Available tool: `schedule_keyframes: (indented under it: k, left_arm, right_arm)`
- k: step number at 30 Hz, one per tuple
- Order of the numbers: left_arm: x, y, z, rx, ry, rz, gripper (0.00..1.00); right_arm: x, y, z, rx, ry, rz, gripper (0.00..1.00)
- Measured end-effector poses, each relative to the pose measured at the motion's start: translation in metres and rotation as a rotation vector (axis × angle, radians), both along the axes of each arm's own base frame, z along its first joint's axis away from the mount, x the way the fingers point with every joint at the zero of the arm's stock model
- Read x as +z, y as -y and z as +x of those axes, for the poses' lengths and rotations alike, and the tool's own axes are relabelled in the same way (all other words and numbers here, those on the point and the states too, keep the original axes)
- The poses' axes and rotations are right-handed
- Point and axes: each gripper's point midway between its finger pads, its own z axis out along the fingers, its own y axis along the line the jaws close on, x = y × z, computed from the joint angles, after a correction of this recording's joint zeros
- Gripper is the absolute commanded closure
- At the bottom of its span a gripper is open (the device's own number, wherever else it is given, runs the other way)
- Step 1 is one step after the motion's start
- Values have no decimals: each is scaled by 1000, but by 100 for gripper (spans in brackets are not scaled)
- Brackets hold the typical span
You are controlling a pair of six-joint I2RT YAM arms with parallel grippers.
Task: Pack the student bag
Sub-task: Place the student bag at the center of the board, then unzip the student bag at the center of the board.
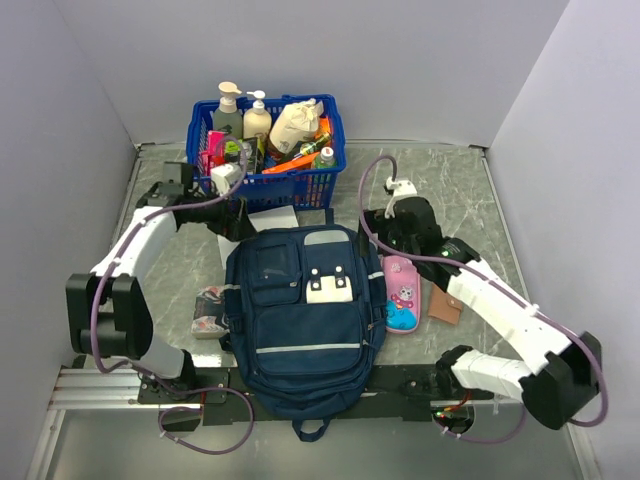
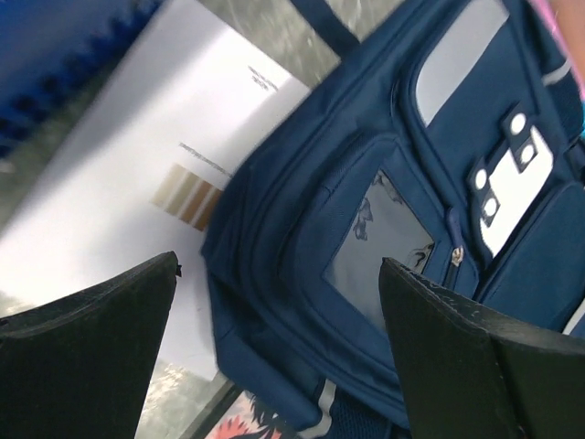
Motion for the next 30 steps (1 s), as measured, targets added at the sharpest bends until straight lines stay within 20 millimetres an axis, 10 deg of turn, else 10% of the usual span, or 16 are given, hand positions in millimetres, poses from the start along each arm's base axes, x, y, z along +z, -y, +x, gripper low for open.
schedule_keyframes:
  k: [6,13,16,23,24,30]
  left_arm:
    - [-26,12,-5,-38,-18,30,4]
    - [-50,9,-4,-25,-14,63,2]
    - [-66,7,-9,-16,-39,75,19]
    - [-72,4,-8,15,-43,74,97]
    - [-71,4,-8,20,-45,71,99]
    - [-50,-6,-9,86,-3,104,99]
  right_arm:
    - [-71,11,-2,-18,-188,7,4]
    - [-91,4,0,13,-229,99,23]
    - [-103,1,-3,27,-255,141,39]
    - [-112,-11,-9,65,-273,235,83]
    - [-111,-12,-10,71,-269,242,100]
    - [-89,-29,-21,128,-222,269,100]
